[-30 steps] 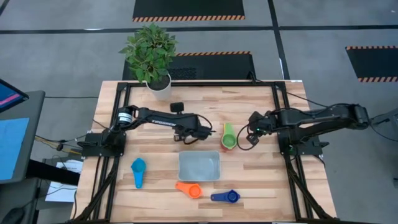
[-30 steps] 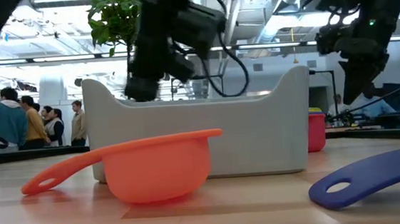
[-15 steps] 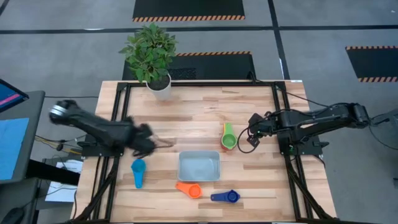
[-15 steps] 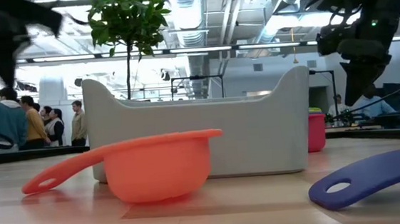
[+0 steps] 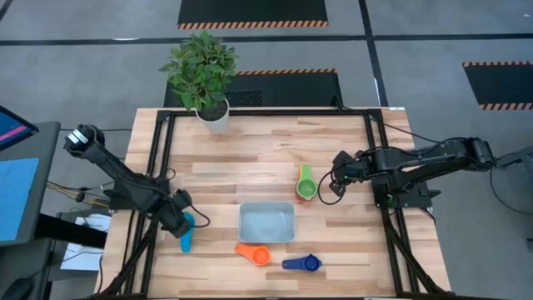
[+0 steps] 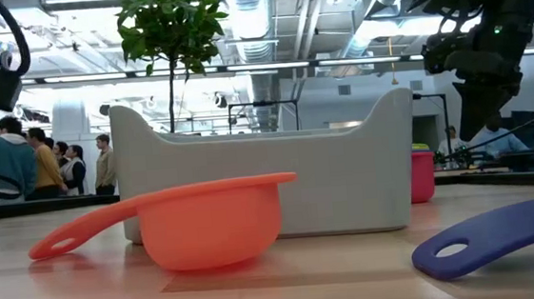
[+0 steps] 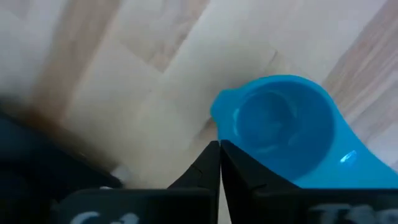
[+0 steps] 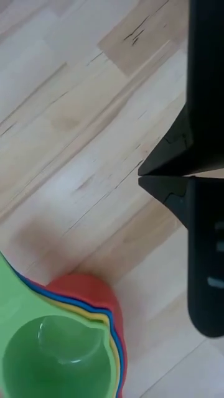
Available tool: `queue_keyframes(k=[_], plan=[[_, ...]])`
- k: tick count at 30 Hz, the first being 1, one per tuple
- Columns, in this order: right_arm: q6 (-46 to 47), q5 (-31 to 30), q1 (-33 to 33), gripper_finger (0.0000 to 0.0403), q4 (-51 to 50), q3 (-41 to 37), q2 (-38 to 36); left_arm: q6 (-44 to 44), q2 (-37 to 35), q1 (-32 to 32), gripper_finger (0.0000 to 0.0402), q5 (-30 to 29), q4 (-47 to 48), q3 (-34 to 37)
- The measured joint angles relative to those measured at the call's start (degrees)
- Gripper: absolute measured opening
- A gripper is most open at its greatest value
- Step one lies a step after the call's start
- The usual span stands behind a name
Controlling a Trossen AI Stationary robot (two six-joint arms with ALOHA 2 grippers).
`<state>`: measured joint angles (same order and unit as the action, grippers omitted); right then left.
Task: Nest measuring cups in basket
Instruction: Stack the light blue measuring cup on top of the light green measuring cup
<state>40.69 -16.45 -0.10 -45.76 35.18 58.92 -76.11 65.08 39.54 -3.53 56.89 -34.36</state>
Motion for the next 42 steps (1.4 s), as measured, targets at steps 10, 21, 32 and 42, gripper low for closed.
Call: queue_keyframes(k=[10, 21, 32, 42], plan=[[-0.16, -0.04, 0.00, 0.0029, 0.15, 0.00, 0.00, -2.42, 0.98, -0.04, 0.0020, -0.12, 0.34, -2.74], [-0.18, -0.16, 0.00, 0.0026, 1.57, 0.00, 0.00, -6.24, 1.00, -0.04, 0.0127, 0.26, 0.73, -2.74], [-0.21, -0.17, 0.02, 0.0027, 1.61, 0.00, 0.00, -6.69, 2.80, -0.02, 0.0131, -1.20, 1.61, -2.74], [-0.62, -0.17, 0.07, 0.0028, 1.57, 0.00, 0.00, -4.68, 10.63, -0.04, 0.0130, 0.35, -0.98, -2.74]])
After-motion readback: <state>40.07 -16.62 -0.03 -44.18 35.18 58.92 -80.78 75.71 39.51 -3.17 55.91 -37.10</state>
